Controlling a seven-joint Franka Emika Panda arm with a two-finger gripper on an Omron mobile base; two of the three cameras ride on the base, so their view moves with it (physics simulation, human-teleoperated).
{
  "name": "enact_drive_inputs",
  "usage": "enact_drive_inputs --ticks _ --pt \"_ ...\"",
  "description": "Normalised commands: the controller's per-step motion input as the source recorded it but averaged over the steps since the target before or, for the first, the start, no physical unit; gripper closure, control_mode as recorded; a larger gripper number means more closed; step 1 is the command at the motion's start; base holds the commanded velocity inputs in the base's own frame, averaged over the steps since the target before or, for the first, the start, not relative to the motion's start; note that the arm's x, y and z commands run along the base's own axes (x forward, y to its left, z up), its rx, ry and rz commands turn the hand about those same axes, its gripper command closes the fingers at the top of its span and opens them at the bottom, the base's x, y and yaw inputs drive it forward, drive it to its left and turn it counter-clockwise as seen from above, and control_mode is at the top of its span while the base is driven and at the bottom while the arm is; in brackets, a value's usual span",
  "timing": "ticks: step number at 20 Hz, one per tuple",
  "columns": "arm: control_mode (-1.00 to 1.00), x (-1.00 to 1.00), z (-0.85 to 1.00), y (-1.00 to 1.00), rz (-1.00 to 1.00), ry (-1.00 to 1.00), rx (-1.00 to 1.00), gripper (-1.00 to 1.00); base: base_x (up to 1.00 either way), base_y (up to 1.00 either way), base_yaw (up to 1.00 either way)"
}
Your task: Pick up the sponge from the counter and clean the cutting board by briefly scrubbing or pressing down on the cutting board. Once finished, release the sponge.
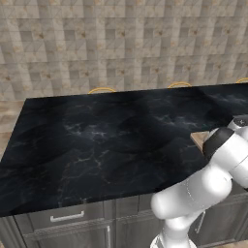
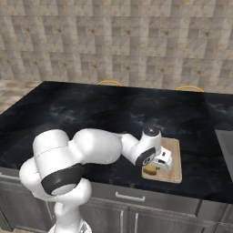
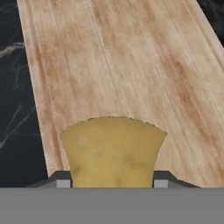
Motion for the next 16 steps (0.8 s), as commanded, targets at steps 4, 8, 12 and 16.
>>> enact_drive_inputs --ticks 4,8,12,16 --pt "-1.00 0.42 -0.22 -0.10 0.00 -0.04 0.00 1.00 0.00 0.00 0.00" --pt "-1.00 0.05 -0.50 -0.01 0.00 -0.03 0.00 1.00 0.00 0.00 0.00" --pt "-1.00 0.00 -0.58 0.00 0.00 -0.01 0.00 1.00 0.00 0.00 0.00" --pt "-1.00 -0.02 -0.38 0.00 0.00 -0.04 0.00 1.00 0.00 0.00 0.00"
